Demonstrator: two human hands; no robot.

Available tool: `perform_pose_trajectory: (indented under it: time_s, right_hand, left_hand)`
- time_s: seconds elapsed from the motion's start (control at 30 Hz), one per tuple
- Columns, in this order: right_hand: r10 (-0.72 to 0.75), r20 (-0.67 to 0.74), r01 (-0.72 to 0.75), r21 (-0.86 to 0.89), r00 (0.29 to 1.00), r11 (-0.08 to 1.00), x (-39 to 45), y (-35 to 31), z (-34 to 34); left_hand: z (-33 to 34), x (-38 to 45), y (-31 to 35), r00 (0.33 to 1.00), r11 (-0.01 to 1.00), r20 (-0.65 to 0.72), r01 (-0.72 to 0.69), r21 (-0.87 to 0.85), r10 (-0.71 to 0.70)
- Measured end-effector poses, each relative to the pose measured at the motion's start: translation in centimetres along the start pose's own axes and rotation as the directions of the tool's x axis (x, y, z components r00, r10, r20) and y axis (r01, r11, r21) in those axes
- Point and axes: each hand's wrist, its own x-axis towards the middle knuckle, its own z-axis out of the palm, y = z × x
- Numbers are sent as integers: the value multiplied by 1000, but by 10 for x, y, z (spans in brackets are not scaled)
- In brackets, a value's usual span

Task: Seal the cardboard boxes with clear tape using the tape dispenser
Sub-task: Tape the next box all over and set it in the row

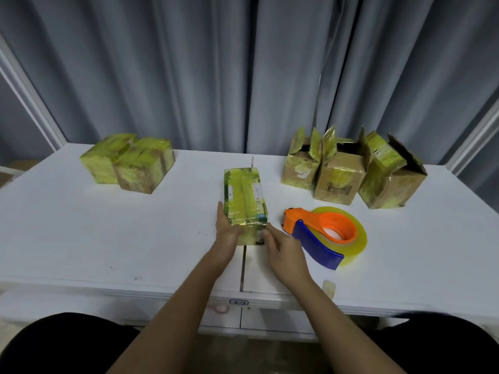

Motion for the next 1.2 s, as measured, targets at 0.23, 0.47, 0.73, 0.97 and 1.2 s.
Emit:
perform_pose_trajectory:
  time_s: [0.23,0.47,0.73,0.97,1.2]
  right_hand:
    - [-203,126,239,-512,971,825,23,-6,-11]
    - [-219,359,408,-625,907,666,36,-14,-25]
    - [-530,289,584,-593,797,555,54,-4,-27]
    - [-291,223,324,-126,930,938,58,5,-10]
    - [-252,352,316,-138,901,939,65,3,-22]
  left_hand:
    - [-8,-2,-4,998,957,-27,-52,285,62]
    - [-7,2,-22,962,813,-112,-145,564,250]
    - [-20,26,-14,984,807,-9,-142,574,180]
    - [7,-19,-26,954,918,-60,-262,299,292]
    - [9,-21,-51,882,754,-9,-397,523,470]
